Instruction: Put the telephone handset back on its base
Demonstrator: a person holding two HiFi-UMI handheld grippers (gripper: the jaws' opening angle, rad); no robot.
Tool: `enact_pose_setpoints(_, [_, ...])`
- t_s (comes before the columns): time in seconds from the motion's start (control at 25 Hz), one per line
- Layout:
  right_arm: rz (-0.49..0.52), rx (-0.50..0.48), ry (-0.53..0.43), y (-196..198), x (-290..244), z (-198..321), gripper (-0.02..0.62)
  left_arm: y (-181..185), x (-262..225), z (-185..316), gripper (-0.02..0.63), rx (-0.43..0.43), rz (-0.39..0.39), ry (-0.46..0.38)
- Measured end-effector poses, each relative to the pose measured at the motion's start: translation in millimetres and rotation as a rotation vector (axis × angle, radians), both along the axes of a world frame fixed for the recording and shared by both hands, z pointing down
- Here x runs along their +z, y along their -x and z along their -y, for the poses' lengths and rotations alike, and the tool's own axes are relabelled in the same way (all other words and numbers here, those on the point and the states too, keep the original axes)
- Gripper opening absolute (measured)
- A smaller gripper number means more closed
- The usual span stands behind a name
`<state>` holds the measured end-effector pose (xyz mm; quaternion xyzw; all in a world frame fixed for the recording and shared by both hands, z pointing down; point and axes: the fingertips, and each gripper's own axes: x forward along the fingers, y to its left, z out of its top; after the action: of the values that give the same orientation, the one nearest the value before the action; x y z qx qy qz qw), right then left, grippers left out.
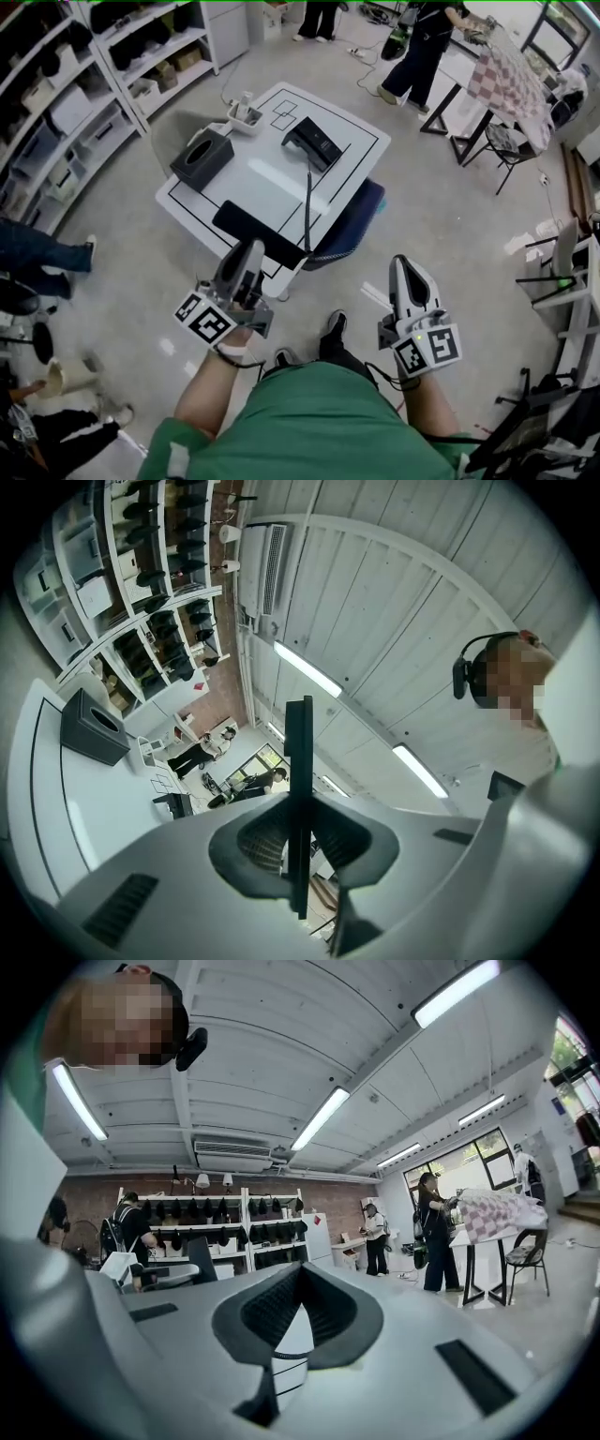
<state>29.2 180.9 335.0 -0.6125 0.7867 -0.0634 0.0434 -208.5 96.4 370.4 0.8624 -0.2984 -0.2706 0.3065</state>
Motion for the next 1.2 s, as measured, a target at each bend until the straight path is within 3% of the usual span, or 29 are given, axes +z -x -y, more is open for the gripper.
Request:
enact_pose_setpoints(0.84, [0.051, -0.156, 0.031, -147, 26, 157, 0.015, -143, 27, 122, 0.08, -0.114, 0.065, 0.08])
enact_pose_setpoints(1.2, [0.085, -0.157, 0.064, -174, 47, 210, 0.015, -167, 58, 185, 0.08, -0.11, 0.106, 0.144])
